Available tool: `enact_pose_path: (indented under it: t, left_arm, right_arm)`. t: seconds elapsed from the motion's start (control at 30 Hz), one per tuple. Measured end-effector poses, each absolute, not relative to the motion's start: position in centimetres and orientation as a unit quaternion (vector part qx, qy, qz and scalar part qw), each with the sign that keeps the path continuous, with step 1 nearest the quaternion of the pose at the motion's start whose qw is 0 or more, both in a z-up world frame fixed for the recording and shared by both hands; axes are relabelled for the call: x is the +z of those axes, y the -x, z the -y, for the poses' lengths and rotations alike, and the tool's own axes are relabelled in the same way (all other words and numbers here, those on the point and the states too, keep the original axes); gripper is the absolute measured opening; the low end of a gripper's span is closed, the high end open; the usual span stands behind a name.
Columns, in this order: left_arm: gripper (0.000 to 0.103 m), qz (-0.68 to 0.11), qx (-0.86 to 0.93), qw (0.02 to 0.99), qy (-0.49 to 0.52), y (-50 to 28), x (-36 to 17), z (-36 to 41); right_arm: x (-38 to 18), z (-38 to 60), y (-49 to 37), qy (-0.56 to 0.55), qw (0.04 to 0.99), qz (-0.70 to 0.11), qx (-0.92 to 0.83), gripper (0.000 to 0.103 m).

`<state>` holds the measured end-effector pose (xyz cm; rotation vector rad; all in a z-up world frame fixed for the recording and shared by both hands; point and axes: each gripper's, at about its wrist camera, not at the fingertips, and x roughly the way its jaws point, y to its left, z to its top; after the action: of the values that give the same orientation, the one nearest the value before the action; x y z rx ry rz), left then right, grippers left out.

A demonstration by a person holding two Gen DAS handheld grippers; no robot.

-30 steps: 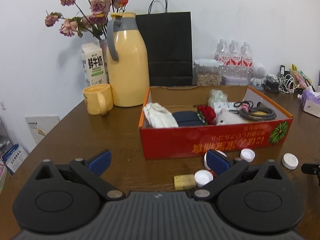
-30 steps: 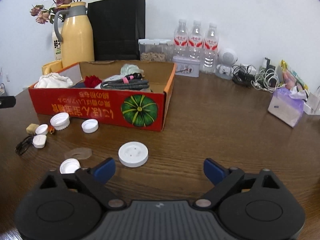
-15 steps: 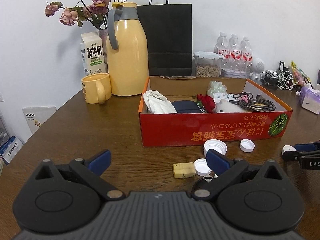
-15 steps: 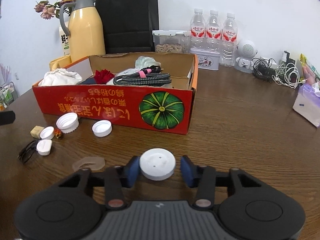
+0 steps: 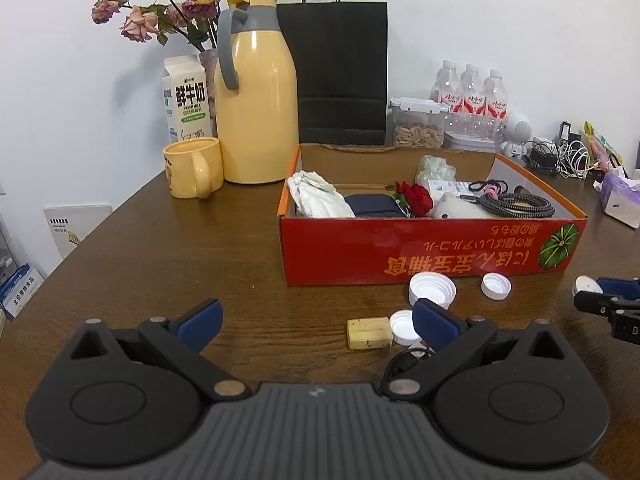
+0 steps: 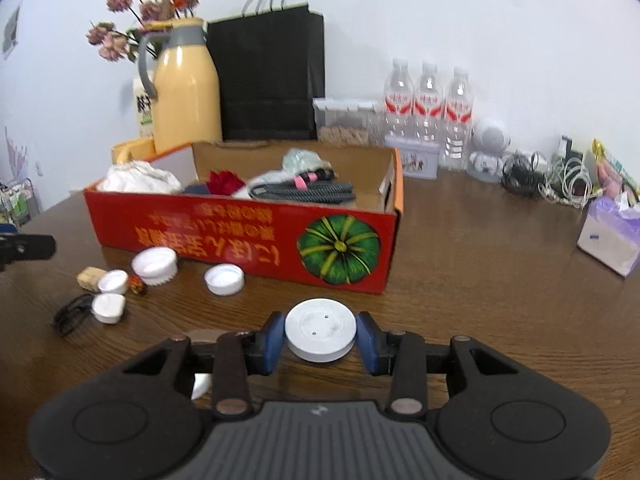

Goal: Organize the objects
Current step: 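Hold the white cap with the right gripper while the left gripper grasps the yellow block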

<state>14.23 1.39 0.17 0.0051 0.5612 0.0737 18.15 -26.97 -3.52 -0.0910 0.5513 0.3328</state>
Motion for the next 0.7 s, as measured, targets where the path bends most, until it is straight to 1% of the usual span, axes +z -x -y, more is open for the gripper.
enact_pose_path:
  t: [0.17, 0.43, 0.47, 0.53, 0.57, 0.63, 0.7]
  left_arm:
    - [0.103, -0.290, 0.028, 0.957, -0.008, -14.3, -0.5, -1.2]
    - [0.103, -0.311, 0.032, 0.950, 0.001, -15.5, -1.8, -0.8]
    - [0.100, -0.312, 0.034, 0.949, 0.005, -15.8, -1.9, -0.8]
    - [0.089, -0.317, 0.031, 0.948, 0.006, -16.3, -2.1, -0.7]
    - [0.087, -0.322, 0.028, 0.946, 0.005, -16.7, -2.3, -0.6]
    - [0.078, -0.333, 0.025, 0.943, 0.004, -17.1, -2.7, -0.4]
    - [0.075, -0.336, 0.025, 0.941, 0.009, -17.4, -2.9, -0.4]
  right_arm:
    - [-3.0, 26.1, -16.6, 0.044, 0.952, -0.245, 0.177, 0.038]
    - [-3.1, 25.3, -15.8, 0.048, 0.952, -0.238, 0.186, 0.038]
    - [-3.1, 25.3, -15.9, 0.048, 0.952, -0.238, 0.186, 0.038]
    - [-3.2, 25.2, -15.8, 0.048, 0.952, -0.239, 0.186, 0.038]
    - [-3.2, 25.2, -15.8, 0.049, 0.952, -0.239, 0.185, 0.038]
    - [-3.2, 25.2, -15.8, 0.049, 0.952, -0.238, 0.186, 0.038]
    - [-3.2, 25.2, -15.8, 0.049, 0.952, -0.238, 0.186, 0.038]
